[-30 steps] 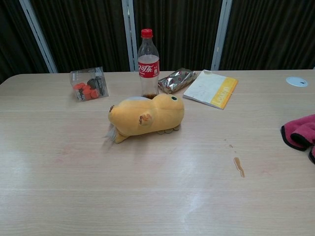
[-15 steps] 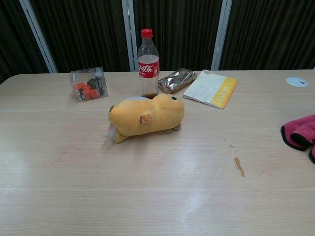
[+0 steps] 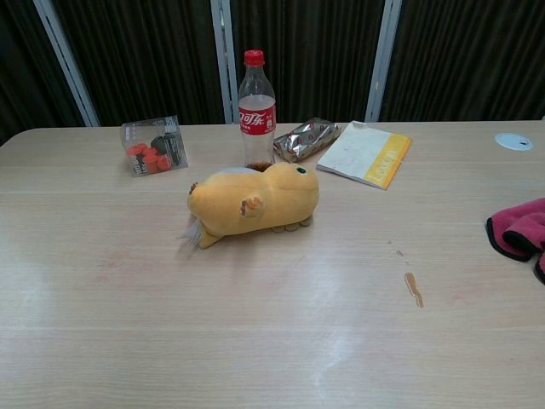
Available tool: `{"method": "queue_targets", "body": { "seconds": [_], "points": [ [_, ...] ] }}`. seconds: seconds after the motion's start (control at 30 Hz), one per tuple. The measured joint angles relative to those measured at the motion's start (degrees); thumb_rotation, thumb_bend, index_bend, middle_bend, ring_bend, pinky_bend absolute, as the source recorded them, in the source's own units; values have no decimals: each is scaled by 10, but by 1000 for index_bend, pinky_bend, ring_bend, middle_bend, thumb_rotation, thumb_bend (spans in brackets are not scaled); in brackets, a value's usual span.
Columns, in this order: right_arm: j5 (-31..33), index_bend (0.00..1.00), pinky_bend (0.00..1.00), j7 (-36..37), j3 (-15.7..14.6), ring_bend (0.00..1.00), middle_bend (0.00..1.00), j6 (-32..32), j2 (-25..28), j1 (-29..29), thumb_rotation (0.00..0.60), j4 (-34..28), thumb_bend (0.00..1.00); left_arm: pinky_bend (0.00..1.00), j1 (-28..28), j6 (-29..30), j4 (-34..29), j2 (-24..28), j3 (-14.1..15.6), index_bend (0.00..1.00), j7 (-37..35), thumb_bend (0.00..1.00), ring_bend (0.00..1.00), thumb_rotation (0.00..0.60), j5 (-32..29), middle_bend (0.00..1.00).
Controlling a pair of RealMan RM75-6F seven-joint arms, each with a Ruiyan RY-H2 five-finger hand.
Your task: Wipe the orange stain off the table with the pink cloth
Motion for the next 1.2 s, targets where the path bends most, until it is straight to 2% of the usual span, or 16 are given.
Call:
{"method": "queue_targets", "body": {
  "seconds": [0.23,0.6,0.87,1.2],
  "points": [
    [109,43,70,-55,17,0,0,-38,-34,44,600,52,0,0,1,5,-1,1,0,0,-6,0,0,600,4,0],
    [236,60,70,-122,21,0,0,-74,-101,109,600,137,3,0,1,2,-4,1,1,0,-5,0,0,600,-1,0],
    [273,98,74,-129,21,0,0,-96,-135,138,600,193,28,0,0,-2,-6,2,2,3,-5,0,0,600,-4,0],
    [290,136,138,-121,14,0,31,-120,-172,156,600,269,44,0,0,-6,-9,3,1,12,-7,0,0,600,-10,0]
  ]
}}
